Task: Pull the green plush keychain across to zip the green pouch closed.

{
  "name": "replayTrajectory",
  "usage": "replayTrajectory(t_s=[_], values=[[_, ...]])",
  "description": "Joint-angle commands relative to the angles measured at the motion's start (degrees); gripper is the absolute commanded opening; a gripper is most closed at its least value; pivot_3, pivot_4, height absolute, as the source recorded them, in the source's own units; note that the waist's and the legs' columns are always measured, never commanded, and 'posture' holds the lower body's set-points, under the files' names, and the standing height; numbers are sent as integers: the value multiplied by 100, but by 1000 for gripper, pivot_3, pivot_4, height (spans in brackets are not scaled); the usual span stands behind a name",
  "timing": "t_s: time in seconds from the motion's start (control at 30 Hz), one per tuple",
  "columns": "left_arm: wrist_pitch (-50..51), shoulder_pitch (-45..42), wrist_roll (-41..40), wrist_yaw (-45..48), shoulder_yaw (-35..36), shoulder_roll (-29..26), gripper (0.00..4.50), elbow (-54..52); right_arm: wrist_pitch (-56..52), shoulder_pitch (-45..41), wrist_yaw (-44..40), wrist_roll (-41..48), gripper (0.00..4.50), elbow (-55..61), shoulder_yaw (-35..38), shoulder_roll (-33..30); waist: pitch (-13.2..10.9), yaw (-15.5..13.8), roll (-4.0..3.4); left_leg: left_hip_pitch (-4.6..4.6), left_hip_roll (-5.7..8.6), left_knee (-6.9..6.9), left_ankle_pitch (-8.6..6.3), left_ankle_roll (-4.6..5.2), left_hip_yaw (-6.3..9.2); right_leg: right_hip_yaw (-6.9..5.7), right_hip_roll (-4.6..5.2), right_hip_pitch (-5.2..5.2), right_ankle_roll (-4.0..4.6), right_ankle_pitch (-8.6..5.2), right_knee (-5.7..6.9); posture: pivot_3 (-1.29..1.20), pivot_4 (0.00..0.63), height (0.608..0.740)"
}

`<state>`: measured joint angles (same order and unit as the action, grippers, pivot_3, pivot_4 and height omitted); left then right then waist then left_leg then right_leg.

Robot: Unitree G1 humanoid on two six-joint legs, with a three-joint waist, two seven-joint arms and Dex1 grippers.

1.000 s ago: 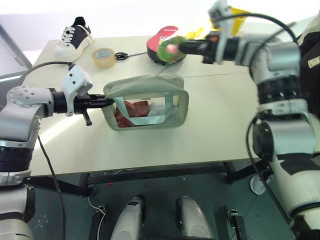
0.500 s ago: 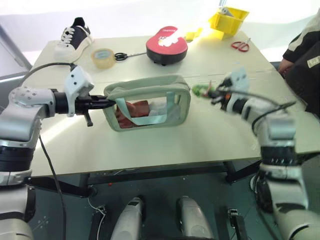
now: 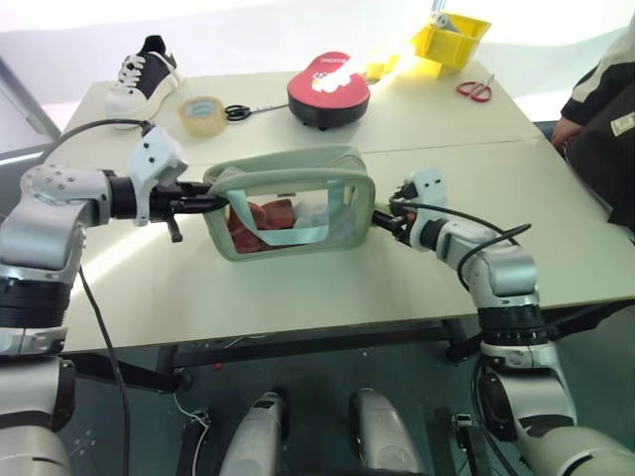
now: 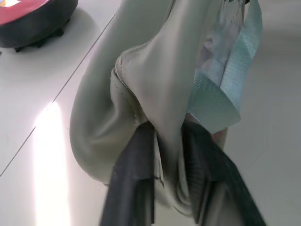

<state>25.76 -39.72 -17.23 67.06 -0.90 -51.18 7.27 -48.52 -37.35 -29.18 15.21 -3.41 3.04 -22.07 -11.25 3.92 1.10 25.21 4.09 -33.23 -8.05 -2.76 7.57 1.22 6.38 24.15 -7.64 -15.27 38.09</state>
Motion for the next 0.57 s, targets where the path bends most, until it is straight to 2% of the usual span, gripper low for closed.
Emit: replayTrajectory(t_s=[0.03,0.07,0.13,0.17,0.37,0.57], values=[[4,2,-96,-88,313,-76,2624,-93,-5,-283,-669,180,4092,426,-23,-680,0,-5,0,0,0,0,0,0,0,0,0,0,0,0,0,0,150,740],[33,-7,-124,-103,353,-86,3099,-86,-8,-325,-861,224,4486,442,-54,-871,-1,-18,1,2,1,-1,0,0,0,0,0,0,0,0,-1,0,150,740],[93,-23,-201,-99,465,-153,4148,-56,60,-482,-1442,347,4500,411,-118,-1376,-1,-33,2,4,0,-4,0,0,1,-4,1,-1,0,0,-2,0,150,740],[150,-33,-253,-100,542,-194,4481,-50,151,-573,-1732,371,4500,356,-158,-1627,-1,-32,2,4,0,-4,-1,1,1,-5,1,-2,0,0,-3,0,150,740],[607,-121,-564,15,1013,-632,4481,23,496,-1326,-3427,839,4500,1,-196,-2531,-2,21,0,3,-2,0,-3,4,-2,-5,1,2,-1,-1,-5,0,150,740],[707,-240,-664,-232,1416,-841,4481,310,97,-2045,-4150,1481,4500,-109,7,-2701,-2,1,0,3,-3,1,-3,3,-3,-5,4,3,-1,-1,-6,0,150,740]])
